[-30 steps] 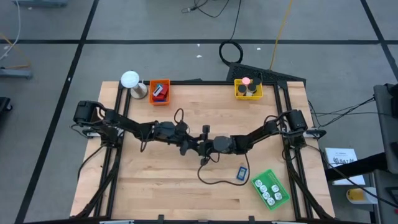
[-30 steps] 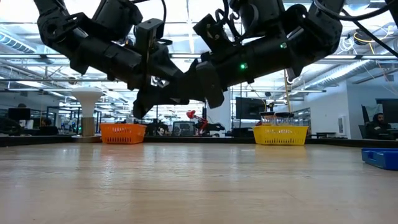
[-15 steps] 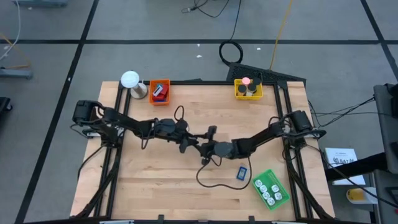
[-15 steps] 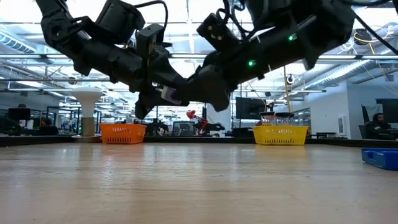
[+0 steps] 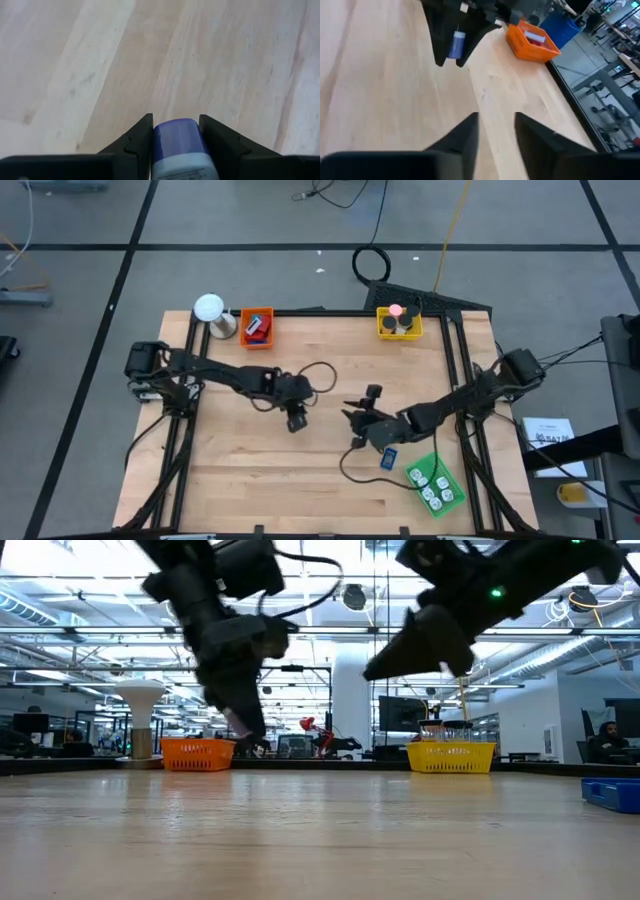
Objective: Pick & Place Office items
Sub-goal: Put the violet charger adapter into the green bin
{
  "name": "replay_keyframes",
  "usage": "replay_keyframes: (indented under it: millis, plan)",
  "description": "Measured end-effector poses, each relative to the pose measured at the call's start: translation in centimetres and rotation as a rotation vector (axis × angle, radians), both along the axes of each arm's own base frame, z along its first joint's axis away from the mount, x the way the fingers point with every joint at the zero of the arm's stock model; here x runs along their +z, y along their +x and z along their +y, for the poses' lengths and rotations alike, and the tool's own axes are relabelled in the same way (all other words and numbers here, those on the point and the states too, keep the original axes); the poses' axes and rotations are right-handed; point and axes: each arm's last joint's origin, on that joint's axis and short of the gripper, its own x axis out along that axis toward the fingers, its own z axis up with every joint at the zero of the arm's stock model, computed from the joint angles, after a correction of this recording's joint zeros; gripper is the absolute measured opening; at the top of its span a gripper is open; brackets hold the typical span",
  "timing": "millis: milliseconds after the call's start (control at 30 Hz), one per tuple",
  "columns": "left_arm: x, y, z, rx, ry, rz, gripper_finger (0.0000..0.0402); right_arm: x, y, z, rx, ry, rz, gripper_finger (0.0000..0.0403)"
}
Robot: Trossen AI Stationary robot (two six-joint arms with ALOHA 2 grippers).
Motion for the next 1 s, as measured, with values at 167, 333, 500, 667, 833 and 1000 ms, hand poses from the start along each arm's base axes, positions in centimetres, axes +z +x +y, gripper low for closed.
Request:
replay_keyframes:
  millis: [167, 333, 500, 667, 833, 1000]
  plan:
    - [-0.7, 1.3, 0.3, -0.026, 0.035, 0.162, 0.0138, -0.2, -1.4, 0.1, 0.017, 0.012, -0.007, 0.0032]
    - [-2.1, 3.1, 0.3, -0.062, 0.051, 0.225, 0.0138, -0.5, -1.6, 0.0, 0.018, 0.008, -0.005, 0.0008]
    - [-3.4, 4.2, 0.2, -0.09, 0.05, 0.253, 0.0138, -0.5, -1.6, 0.1, 0.022, 0.012, -0.011, 0.0019]
    - [-3.6, 4.4, 0.3, -0.093, 0.053, 0.258, 0.0148, -0.4, -1.6, 0.3, 0.029, 0.011, -0.015, 0.0014]
    - [-3.6, 4.4, 0.2, -0.095, 0.053, 0.256, 0.0196, -0.4, -1.5, 0.3, 0.029, 0.015, -0.021, 0.0016]
    - [-3.4, 4.4, 0.1, -0.104, 0.053, 0.254, 0.0225, -0.4, -1.5, 0.3, 0.029, 0.017, -0.023, 0.002]
